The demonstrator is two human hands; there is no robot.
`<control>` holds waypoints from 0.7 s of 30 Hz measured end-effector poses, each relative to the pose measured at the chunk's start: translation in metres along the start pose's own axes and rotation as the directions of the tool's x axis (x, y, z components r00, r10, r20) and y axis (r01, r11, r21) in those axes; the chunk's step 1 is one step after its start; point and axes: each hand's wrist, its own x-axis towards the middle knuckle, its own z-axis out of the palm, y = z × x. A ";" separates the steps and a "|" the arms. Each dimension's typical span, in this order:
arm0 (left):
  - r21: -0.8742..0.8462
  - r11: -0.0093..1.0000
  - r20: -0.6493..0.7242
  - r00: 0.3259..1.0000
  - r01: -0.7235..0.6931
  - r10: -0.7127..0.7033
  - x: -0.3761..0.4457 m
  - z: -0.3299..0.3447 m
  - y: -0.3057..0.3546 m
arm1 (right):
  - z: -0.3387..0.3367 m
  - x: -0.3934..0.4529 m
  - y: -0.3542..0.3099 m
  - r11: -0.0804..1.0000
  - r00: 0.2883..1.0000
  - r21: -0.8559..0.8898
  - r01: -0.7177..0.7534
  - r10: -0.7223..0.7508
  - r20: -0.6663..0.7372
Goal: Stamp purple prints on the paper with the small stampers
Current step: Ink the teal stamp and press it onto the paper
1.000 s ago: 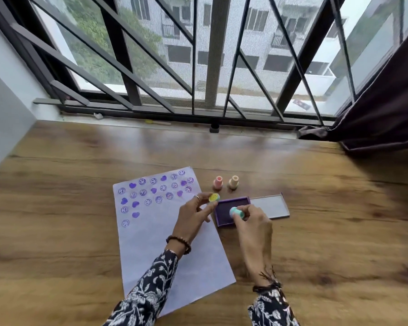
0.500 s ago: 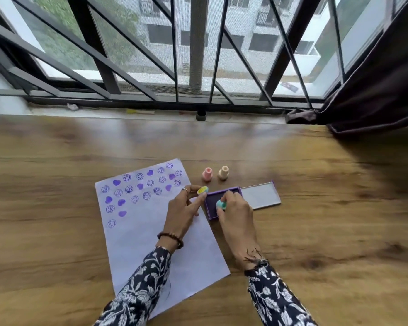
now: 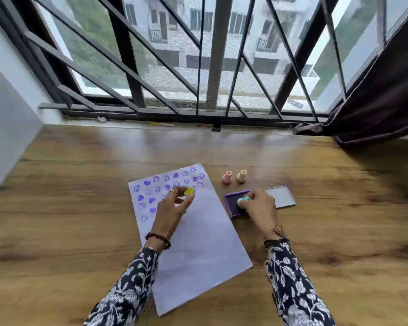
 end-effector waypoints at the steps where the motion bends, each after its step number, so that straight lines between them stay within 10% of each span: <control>1: 0.033 0.999 -0.063 0.998 -0.008 0.010 -0.002 -0.016 -0.004 | 0.006 -0.008 -0.001 0.999 0.998 0.053 -0.005 0.008 -0.054; 8: 0.125 0.991 -0.235 0.972 0.051 -0.020 -0.013 -0.092 -0.033 | 0.088 -0.070 -0.048 0.891 0.995 0.450 -0.059 0.014 0.102; 21: 0.230 0.973 -0.117 0.993 0.014 0.013 -0.010 -0.102 -0.043 | 0.158 -0.090 -0.079 0.910 0.912 -0.181 0.374 -0.396 -0.106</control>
